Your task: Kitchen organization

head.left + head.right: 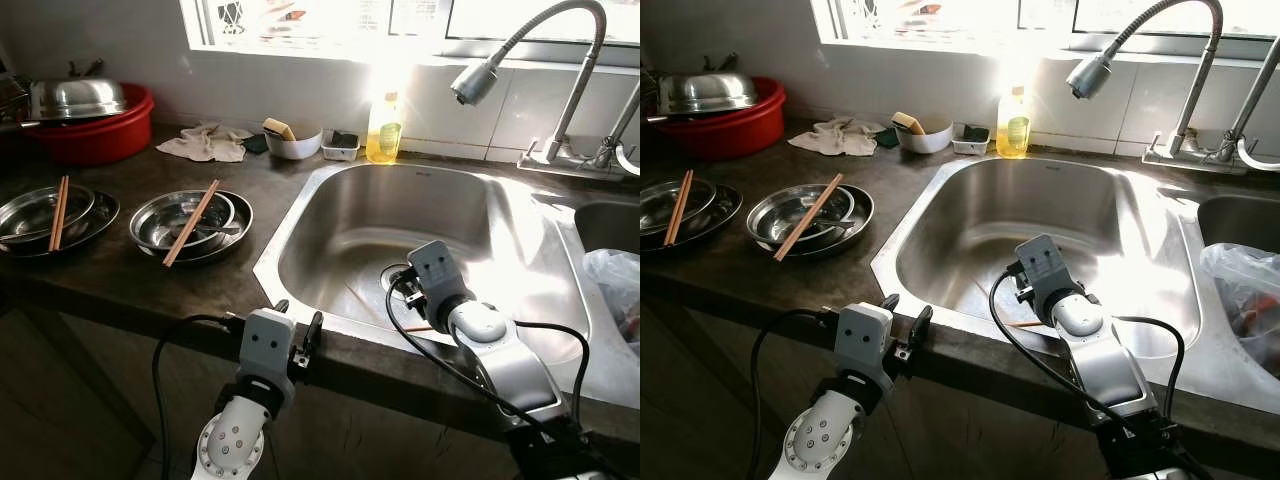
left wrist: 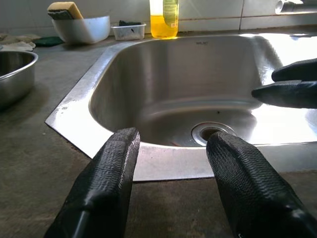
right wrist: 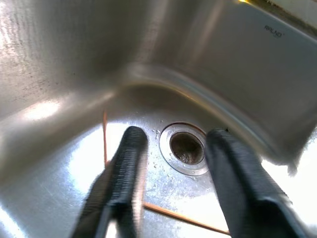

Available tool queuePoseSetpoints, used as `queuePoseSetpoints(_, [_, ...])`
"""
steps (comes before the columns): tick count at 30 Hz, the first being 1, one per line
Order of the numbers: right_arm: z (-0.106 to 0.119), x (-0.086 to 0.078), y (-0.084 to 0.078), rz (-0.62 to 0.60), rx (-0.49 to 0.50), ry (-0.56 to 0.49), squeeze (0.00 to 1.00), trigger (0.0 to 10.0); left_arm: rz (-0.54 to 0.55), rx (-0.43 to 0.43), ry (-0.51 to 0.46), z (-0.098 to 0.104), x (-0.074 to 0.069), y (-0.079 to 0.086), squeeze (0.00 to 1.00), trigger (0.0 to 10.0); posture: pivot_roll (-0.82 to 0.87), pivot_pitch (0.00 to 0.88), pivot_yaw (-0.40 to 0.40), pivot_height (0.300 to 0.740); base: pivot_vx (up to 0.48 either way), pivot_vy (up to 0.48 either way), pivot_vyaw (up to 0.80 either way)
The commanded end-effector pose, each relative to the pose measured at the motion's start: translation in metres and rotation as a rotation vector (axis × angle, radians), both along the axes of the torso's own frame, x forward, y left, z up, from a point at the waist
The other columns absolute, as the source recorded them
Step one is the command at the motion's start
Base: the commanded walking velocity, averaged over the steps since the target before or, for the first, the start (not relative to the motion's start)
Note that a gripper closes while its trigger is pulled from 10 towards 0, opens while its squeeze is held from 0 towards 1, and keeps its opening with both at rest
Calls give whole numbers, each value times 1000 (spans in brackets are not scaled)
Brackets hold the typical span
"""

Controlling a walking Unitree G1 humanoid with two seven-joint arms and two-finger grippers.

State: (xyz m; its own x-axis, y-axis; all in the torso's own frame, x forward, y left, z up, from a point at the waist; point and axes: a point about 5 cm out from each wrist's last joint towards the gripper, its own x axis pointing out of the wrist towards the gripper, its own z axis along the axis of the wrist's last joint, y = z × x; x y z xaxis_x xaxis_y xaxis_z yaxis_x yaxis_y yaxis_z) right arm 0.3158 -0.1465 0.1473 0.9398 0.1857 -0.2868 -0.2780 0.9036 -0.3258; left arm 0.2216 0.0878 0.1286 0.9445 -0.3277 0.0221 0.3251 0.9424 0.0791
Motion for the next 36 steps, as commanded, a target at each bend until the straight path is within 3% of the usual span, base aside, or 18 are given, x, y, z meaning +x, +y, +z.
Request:
queuePoseSetpoints(1, [3, -1, -2, -24, 7, -16, 1000, 10000, 2, 8, -3, 2, -1, 1, 0, 10000, 80, 59, -15, 740, 0, 0, 0])
queuePoseSetpoints(7, [5, -3, -2, -65, 22, -49, 1000, 10000, 2, 9, -2, 1, -2, 1, 0, 10000, 83, 64, -14, 740, 0, 0, 0])
queuePoseSetpoints(8, [8, -4, -1, -64, 36, -77, 0, 10000, 3, 8, -2, 2, -2, 1, 0, 10000, 81, 65, -13, 740, 0, 0, 0])
queuePoseSetpoints(22, [27, -27, 13, -82, 290, -262, 0, 10000, 18, 15, 0, 0, -3, 4, 0, 10000, 78, 64, -16, 740, 0, 0, 0])
queuePoseSetpoints(25, [34, -43, 33, 54, 372, -332, 0, 10000, 55, 8, -64, 10, -3, 6, 0, 10000, 73, 63, -11, 740, 0, 0, 0])
queuePoseSetpoints(36, [27, -70, 29, -17, 412, -343, 0, 10000, 30, 0, -41, 7, -10, 4, 0, 10000, 67, 57, -2, 740, 0, 0, 0])
